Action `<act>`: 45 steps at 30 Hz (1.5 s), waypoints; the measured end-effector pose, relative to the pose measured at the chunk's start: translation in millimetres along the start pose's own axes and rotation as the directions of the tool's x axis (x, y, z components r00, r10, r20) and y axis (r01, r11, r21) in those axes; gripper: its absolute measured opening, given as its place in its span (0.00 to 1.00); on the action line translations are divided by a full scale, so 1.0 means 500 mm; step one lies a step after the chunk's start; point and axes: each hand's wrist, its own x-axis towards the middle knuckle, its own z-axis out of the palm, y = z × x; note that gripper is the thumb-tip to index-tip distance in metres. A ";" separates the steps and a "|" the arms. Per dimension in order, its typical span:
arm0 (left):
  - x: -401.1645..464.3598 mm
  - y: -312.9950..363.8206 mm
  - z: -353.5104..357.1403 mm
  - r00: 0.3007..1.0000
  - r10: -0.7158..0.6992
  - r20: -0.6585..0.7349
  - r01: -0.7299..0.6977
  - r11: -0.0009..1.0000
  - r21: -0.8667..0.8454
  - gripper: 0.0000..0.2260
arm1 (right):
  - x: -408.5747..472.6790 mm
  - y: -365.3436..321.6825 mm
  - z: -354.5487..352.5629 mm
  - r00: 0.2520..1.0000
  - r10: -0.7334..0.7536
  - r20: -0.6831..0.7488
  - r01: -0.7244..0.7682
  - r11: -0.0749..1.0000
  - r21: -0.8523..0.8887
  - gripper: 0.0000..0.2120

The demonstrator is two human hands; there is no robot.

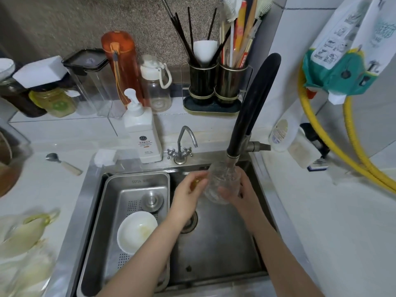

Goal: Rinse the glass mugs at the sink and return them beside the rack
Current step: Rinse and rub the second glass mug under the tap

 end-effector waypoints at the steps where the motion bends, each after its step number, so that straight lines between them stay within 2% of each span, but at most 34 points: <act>1: 0.004 0.006 0.012 1.000 0.016 0.007 -0.016 1.000 -0.001 0.11 | 0.004 -0.001 -0.008 1.000 0.009 -0.011 -0.009 1.000 0.004 0.16; 3: -0.001 0.004 0.030 0.999 0.018 0.043 -0.018 1.000 -0.005 0.13 | 0.001 0.002 -0.019 0.998 0.005 -0.059 -0.007 1.000 -0.029 0.15; 5: -0.015 -0.008 0.029 0.999 -0.025 0.031 0.025 1.000 -0.010 0.13 | -0.004 0.007 -0.020 0.997 0.025 -0.075 -0.028 0.999 -0.040 0.26; 8: -0.012 -0.018 0.010 0.988 -0.148 -0.045 0.143 0.985 -0.099 0.10 | -0.002 0.007 -0.008 0.999 0.039 0.029 -0.037 0.997 -0.064 0.23; 10: 0.000 -0.015 0.002 0.966 -0.250 -0.072 0.236 0.958 -0.161 0.09 | 0.003 0.005 -0.005 0.995 0.024 0.101 -0.017 0.998 -0.061 0.25; 13: 0.007 -0.009 0.002 0.930 -0.367 -0.021 0.353 0.909 -0.221 0.09 | 0.010 0.017 -0.019 0.992 0.018 0.123 -0.007 0.996 -0.090 0.28; 15: 0.005 -0.007 0.005 0.924 -0.383 0.000 0.374 0.902 -0.214 0.09 | 0.018 0.022 -0.015 0.992 0.051 0.113 -0.041 0.995 -0.087 0.26; 18: -0.009 -0.005 0.000 0.954 -0.297 0.046 0.301 0.943 -0.145 0.08 | 0.031 0.018 -0.006 0.987 0.160 0.024 -0.158 0.986 -0.047 0.11; 20: -0.019 -0.004 -0.010 0.973 -0.210 0.097 0.216 0.975 -0.058 0.07 | 0.033 0.006 -0.006 0.983 0.171 0.073 -0.163 0.981 -0.103 0.14; 22: -0.023 -0.010 -0.025 0.987 -0.110 0.118 0.097 0.989 0.115 0.07 | 0.028 -0.005 -0.008 0.969 0.233 0.078 -0.224 0.968 -0.109 0.16; 23: -0.022 -0.012 -0.032 0.993 -0.058 0.106 0.032 0.973 0.230 0.08 | 0.027 -0.008 -0.009 0.961 0.269 0.072 -0.261 0.960 -0.103 0.16; 25: -0.013 -0.007 -0.039 0.997 0.040 0.073 -0.064 0.931 0.359 0.11 | 0.028 -0.012 -0.009 0.947 0.315 0.069 -0.307 0.946 -0.104 0.25; 26: -0.010 -0.002 -0.039 0.995 0.069 0.069 -0.088 0.936 0.342 0.11 | 0.029 -0.014 -0.010 0.939 0.337 0.069 -0.328 0.938 -0.117 0.29; 27: -0.006 0.000 -0.038 0.994 0.085 0.068 -0.102 0.946 0.309 0.11 | 0.031 -0.019 -0.011 0.941 0.333 0.061 -0.323 0.937 -0.131 0.29; 29: 0.000 0.006 -0.034 0.997 0.071 0.042 -0.079 0.965 0.252 0.09 | 0.037 -0.023 -0.015 0.949 0.314 0.036 -0.304 0.938 -0.165 0.21; 30: 0.001 0.008 -0.032 0.999 0.032 0.017 -0.035 0.976 0.215 0.08 | 0.038 -0.023 -0.018 0.947 0.318 0.033 -0.309 0.936 -0.167 0.20; 33: -0.002 0.012 -0.028 0.993 -0.114 -0.035 0.115 0.993 0.036 0.05 | 0.038 -0.027 -0.025 0.937 0.349 0.035 -0.343 0.932 -0.120 0.23; 38: -0.015 0.004 -0.015 0.942 -0.332 -0.043 0.317 0.925 -0.209 0.04 | 0.045 -0.017 -0.044 0.943 0.331 0.025 -0.324 0.934 -0.148 0.21; 40: -0.016 0.000 -0.011 0.933 -0.357 -0.043 0.333 0.904 -0.268 0.05 | 0.050 -0.012 -0.050 0.948 0.318 0.023 -0.309 0.934 -0.177 0.20; 43: -0.015 -0.004 -0.007 0.927 -0.373 -0.031 0.345 0.885 -0.313 0.05 | 0.066 0.007 -0.069 0.965 0.251 -0.070 -0.260 0.939 -0.226 0.11; 45: -0.017 -0.007 -0.002 0.915 -0.404 -0.021 0.371 0.860 -0.351 0.04 | 0.080 0.011 -0.090 0.968 0.226 -0.109 -0.250 0.911 -0.328 0.14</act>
